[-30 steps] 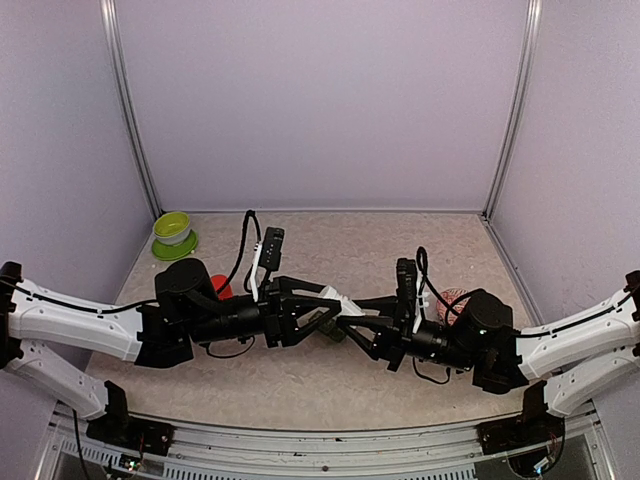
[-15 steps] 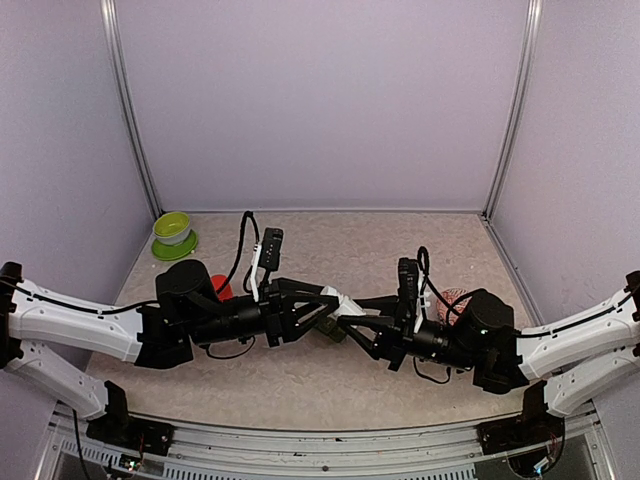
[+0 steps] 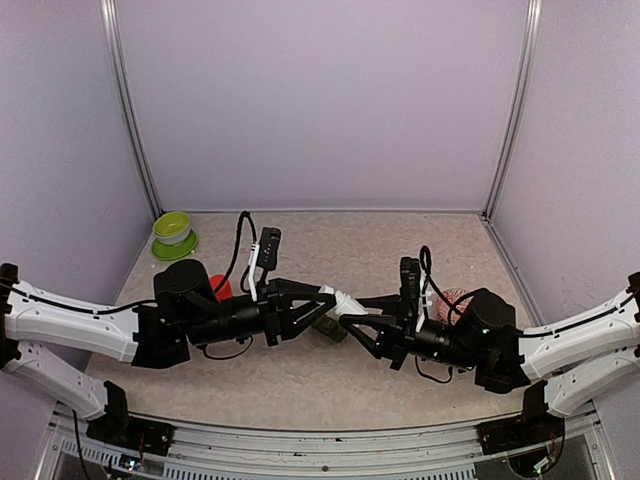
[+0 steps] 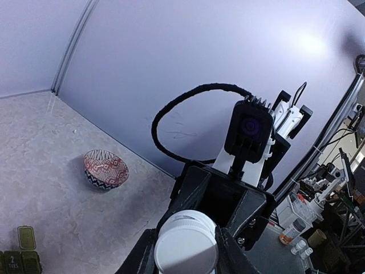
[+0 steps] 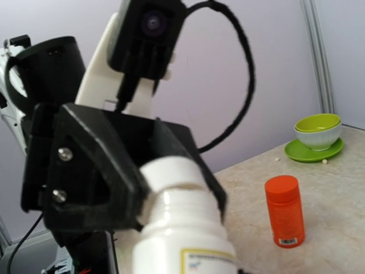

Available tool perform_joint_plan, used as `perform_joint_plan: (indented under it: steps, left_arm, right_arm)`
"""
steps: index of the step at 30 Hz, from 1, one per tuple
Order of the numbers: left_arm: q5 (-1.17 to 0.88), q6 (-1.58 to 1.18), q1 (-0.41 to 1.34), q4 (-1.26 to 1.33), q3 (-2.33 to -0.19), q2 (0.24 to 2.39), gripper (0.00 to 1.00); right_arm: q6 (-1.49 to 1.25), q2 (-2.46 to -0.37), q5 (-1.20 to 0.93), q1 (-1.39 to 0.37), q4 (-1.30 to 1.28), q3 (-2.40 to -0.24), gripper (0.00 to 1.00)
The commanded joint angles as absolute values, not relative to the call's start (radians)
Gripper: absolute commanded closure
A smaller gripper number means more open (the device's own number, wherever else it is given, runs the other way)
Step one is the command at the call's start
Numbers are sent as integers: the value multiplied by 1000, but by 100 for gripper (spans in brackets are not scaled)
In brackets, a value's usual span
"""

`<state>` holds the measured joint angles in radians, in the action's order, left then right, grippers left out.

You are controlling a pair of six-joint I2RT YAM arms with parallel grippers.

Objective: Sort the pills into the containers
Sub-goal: Unscrew the lid of the pill bottle from the pill bottle.

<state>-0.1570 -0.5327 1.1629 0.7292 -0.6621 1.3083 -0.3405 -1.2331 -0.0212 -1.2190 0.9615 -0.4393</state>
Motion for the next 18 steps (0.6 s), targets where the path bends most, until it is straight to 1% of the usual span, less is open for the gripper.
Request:
perform_joint_plan:
  steps: [1,6,10,14,18]
  left_arm:
    - [-82,-505,1170,667,-655,1236,68]
    - [5,-494,1167,570,-644,1179,68]
    - [133,-505,1165,423,-650,1157,66]
    - [263,-539,1145,253,-644,1182,67]
    - [313,-561,1114,219,-606,1235,67]
  right_arm:
    - [-334,-1188,-1,-1203,945,-415,77]
    - [-324,-1153,1,-1198,918,-404,77]
    - [-313,-1115,24,-1197,894,-383,77]
    - [-298,-1053,42,-1193,870,-349,76]
    - [-279,-997,43,-1192,844,-333,76]
